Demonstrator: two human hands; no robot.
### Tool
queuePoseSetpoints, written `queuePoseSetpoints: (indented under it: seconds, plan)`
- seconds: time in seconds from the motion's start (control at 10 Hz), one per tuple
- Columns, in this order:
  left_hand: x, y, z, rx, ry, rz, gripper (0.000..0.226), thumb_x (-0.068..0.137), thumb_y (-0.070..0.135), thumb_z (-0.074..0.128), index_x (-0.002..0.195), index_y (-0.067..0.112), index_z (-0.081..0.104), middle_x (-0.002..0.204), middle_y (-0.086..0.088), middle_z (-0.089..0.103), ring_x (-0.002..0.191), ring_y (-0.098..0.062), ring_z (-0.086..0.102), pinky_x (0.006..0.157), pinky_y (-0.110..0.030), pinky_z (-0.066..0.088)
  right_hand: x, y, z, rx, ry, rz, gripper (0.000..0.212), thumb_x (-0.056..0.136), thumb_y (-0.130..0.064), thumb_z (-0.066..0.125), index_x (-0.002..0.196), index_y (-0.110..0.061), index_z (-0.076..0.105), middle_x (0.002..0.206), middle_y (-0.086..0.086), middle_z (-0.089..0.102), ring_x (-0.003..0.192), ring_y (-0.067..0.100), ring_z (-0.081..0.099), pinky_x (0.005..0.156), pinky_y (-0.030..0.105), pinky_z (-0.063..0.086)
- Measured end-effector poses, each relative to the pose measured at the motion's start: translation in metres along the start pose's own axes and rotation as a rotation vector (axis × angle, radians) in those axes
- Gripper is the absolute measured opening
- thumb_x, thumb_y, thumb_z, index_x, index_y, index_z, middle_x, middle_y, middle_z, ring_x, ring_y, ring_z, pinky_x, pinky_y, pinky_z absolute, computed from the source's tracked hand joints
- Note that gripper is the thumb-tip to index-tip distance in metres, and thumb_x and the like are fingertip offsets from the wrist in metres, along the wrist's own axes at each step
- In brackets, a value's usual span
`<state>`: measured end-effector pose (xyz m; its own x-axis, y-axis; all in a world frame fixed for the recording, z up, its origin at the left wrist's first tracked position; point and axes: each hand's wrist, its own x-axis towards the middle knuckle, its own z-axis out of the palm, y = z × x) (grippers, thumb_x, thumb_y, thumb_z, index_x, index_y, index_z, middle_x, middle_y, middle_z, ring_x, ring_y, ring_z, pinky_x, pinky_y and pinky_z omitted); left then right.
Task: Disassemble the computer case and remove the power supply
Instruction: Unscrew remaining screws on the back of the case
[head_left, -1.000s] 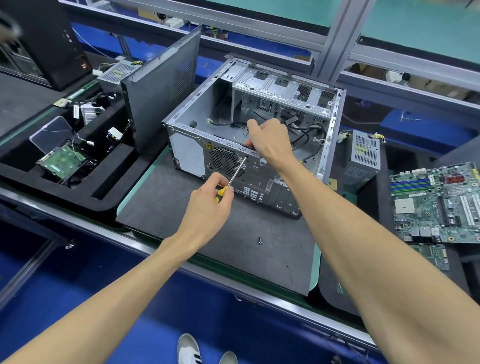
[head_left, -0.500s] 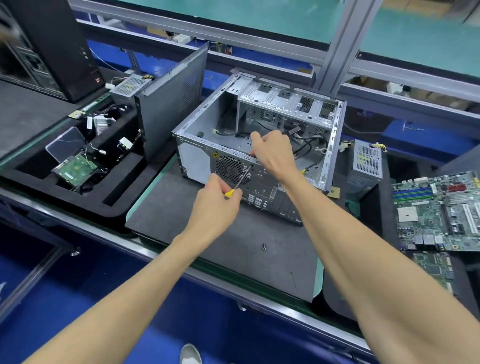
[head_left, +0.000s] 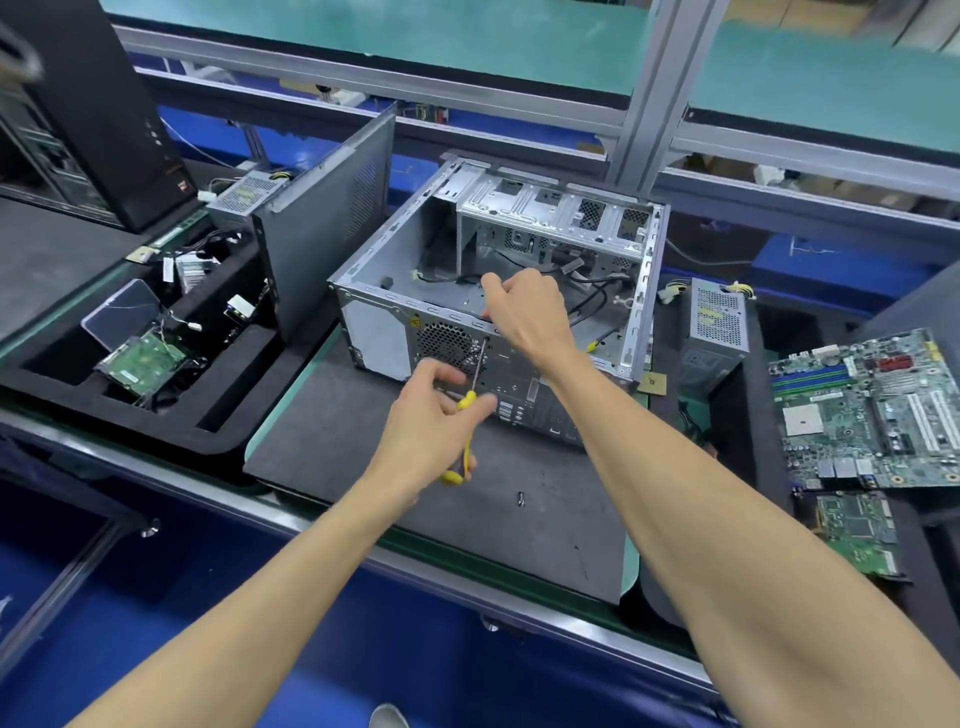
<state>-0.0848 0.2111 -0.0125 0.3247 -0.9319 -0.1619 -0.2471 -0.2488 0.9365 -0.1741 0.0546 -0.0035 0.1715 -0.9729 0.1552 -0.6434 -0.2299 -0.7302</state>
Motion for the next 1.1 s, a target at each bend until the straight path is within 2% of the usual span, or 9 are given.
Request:
queuePoseSetpoints:
  seconds: [0.1,0.2,0.4,0.5,0.6,0.8,0.9,1.0,1.1]
  plan:
    - [0.014,0.014,-0.006,-0.531,-0.203,-0.475,0.030,0.100,0.038,0.054,0.098,0.008,0.053,0.053,0.000,0.042,0.033,-0.013,0.029,0.034,-0.017,0.023,0.000,0.000,0.000,-0.003,0.016,-0.011,0.051,0.091,-0.031,0.045,0.044,-0.013,0.033,0.069,0.022,0.070,0.059,0.036,0.054,0.061,0.034,0.048]
    - [0.024,0.024,-0.021,-0.775,-0.351,-0.603,0.024,0.097,0.028,0.040,0.085,0.010,0.051,0.046,0.006,0.024,0.032,-0.012,0.022,0.031,-0.018,0.017,-0.001,-0.002,0.001,-0.014,0.014,-0.021,0.050,0.091,-0.030,0.045,0.045,-0.011,0.037,0.061,0.020,0.065,0.054,0.030,0.046,0.056,0.033,0.041]
    - [0.003,-0.001,0.000,1.101,0.163,0.257,0.019,0.101,0.032,0.037,0.091,0.020,0.048,0.072,-0.004,0.064,0.070,-0.034,0.064,0.058,-0.033,0.032,-0.004,-0.003,0.000,-0.044,0.029,-0.039,0.048,0.090,-0.027,0.046,0.046,-0.014,0.030,0.044,0.001,0.028,0.047,0.022,0.024,0.047,0.030,0.027]
    - [0.011,0.004,0.000,0.503,0.055,0.034,0.021,0.097,0.031,0.036,0.093,0.016,0.050,0.071,-0.009,0.059,0.065,-0.031,0.051,0.063,-0.035,0.034,-0.006,-0.003,-0.002,-0.042,0.031,-0.043,0.048,0.090,-0.026,0.047,0.047,-0.014,0.028,0.045,0.002,0.026,0.048,0.022,0.024,0.046,0.030,0.026]
    - [0.022,0.015,-0.012,-0.326,-0.243,-0.378,0.031,0.099,0.020,0.030,0.095,0.003,0.057,0.052,-0.006,0.041,0.042,-0.019,0.035,0.044,-0.024,0.029,-0.005,-0.003,-0.003,-0.048,0.024,-0.042,0.049,0.091,-0.026,0.047,0.047,-0.013,0.029,0.045,0.004,0.027,0.049,0.024,0.027,0.047,0.031,0.027]
    - [0.014,0.018,-0.035,-0.924,-0.494,-0.600,0.022,0.091,0.014,0.060,0.112,0.007,0.057,0.067,0.001,0.043,0.033,-0.005,0.029,0.023,-0.016,0.020,-0.005,-0.003,-0.002,-0.056,0.016,-0.027,0.049,0.091,-0.027,0.047,0.046,-0.011,0.034,0.046,0.006,0.035,0.049,0.027,0.033,0.048,0.031,0.029]
    - [0.007,0.009,-0.016,0.120,-0.163,-0.155,0.009,0.099,0.024,0.055,0.098,0.015,0.052,0.065,0.002,0.047,0.041,-0.016,0.039,0.037,-0.023,0.030,-0.006,-0.003,-0.001,-0.054,0.022,-0.036,0.048,0.090,-0.026,0.047,0.047,-0.011,0.034,0.045,0.006,0.034,0.047,0.025,0.030,0.047,0.030,0.030]
    - [0.003,-0.003,-0.010,0.834,0.141,0.233,0.013,0.098,0.035,0.050,0.099,0.024,0.043,0.072,0.005,0.056,0.067,-0.028,0.048,0.060,-0.035,0.037,-0.006,-0.004,-0.001,-0.046,0.019,-0.036,0.050,0.091,-0.026,0.048,0.046,-0.011,0.033,0.043,0.004,0.031,0.046,0.023,0.028,0.046,0.029,0.028]
    - [0.008,0.003,-0.012,0.300,0.036,0.013,0.015,0.095,0.030,0.050,0.100,0.019,0.059,0.065,0.009,0.051,0.060,-0.021,0.048,0.052,-0.030,0.037,-0.006,-0.003,-0.002,-0.055,0.022,-0.027,0.050,0.092,-0.027,0.047,0.046,-0.011,0.034,0.044,0.005,0.035,0.048,0.025,0.032,0.048,0.030,0.029]
